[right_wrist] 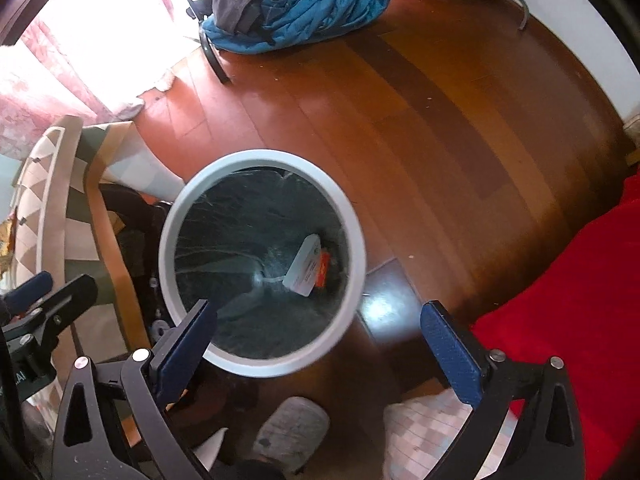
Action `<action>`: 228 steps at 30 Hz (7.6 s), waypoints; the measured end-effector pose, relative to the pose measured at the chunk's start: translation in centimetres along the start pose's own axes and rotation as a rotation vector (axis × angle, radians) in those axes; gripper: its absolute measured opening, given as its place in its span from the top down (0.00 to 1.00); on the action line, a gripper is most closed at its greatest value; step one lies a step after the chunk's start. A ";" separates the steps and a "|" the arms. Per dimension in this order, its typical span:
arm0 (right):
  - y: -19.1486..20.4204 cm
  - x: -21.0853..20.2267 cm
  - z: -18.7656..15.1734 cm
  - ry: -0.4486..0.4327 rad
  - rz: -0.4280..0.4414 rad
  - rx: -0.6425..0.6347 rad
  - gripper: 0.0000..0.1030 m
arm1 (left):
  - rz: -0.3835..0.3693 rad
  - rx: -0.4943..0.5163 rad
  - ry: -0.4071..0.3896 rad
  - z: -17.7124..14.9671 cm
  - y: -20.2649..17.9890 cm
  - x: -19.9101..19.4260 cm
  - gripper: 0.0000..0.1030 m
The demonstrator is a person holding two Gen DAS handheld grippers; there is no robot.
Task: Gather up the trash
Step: 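Move both open tools back toward the table, then grasp the brown bag with the right tool while the left tool grasps the Pure Milk carton, then carry the bag and carton over the bin and open both tools, then move both open tools back over the table, then grasp the white box with the right tool while the left tool grasps the red candy wrapper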
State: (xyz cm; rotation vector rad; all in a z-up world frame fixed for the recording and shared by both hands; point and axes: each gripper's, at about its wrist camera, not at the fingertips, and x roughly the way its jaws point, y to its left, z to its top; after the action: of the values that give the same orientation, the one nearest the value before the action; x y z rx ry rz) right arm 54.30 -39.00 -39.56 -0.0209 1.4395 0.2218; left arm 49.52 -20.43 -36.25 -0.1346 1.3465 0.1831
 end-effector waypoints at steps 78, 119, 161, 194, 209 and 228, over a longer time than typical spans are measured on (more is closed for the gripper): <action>32.9 -9.3 -15.1 0.010 0.316 -0.447 0.39 | 0.250 -0.518 -0.016 -22.6 30.0 -10.3 0.49; 5.0 -4.9 -0.7 -0.121 0.071 -0.132 0.40 | -0.078 -0.050 -0.125 0.3 3.9 -5.8 0.49; 3.1 -7.6 -1.9 -0.066 -0.049 -0.075 0.00 | 0.013 -0.082 -0.027 -2.3 4.0 -6.2 0.08; 37.8 -11.4 -11.0 -0.033 0.225 -0.402 0.03 | 0.303 -0.531 -0.122 -20.5 37.5 -16.2 0.08; 45.7 -2.9 -9.5 0.048 0.053 -0.444 0.40 | 0.194 -0.612 -0.066 -17.7 49.4 -7.3 0.09; 45.5 -5.1 -9.1 -0.003 0.061 -0.477 0.62 | 0.242 -0.498 -0.140 -16.9 47.8 -8.8 0.82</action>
State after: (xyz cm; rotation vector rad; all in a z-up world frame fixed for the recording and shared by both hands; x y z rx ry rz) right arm 37.30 3.49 -30.36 -0.3657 1.3571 0.6114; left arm 21.51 22.41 -30.92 -0.3705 1.1528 0.7198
